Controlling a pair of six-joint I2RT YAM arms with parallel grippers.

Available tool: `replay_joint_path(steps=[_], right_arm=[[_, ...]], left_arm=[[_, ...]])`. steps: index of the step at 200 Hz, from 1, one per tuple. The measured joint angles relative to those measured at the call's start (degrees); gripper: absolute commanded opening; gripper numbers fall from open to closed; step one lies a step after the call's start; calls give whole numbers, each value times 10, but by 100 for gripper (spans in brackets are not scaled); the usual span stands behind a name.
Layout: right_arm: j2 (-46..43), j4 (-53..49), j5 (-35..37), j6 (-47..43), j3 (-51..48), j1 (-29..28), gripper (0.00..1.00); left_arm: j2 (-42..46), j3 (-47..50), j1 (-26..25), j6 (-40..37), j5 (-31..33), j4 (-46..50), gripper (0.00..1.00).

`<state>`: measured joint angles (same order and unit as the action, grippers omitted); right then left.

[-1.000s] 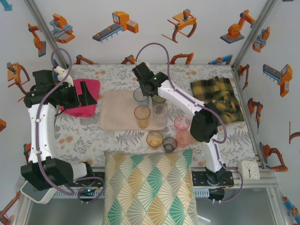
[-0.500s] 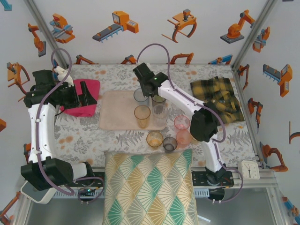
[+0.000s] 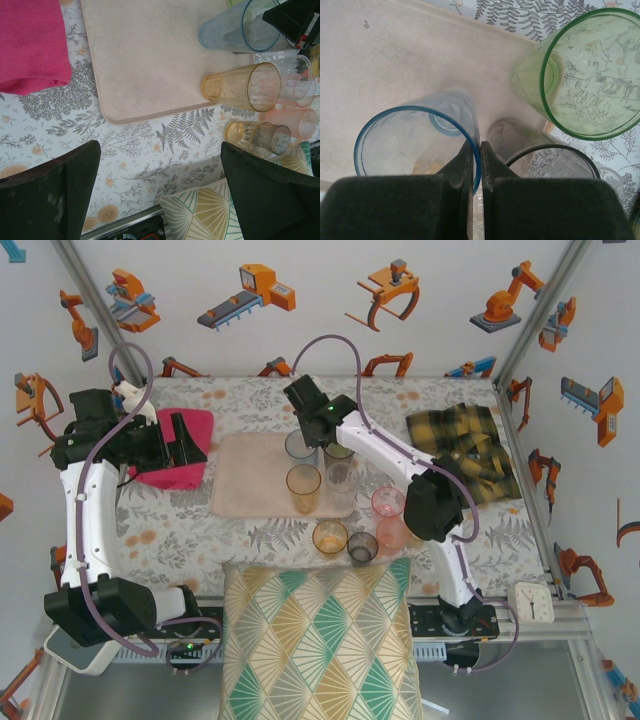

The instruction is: Place the glasses into the tray

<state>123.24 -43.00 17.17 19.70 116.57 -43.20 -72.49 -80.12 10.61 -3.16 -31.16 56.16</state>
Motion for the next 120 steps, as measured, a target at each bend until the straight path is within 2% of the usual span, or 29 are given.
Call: replay_joint_path(steps=[39,120], right_arm=[[1,1,0,0,0,1,17],[4,3,-6,0,5,1,22]], left_arm=[[0,0,0,0,0,0,97],[0,0,0,0,-4,0,97]])
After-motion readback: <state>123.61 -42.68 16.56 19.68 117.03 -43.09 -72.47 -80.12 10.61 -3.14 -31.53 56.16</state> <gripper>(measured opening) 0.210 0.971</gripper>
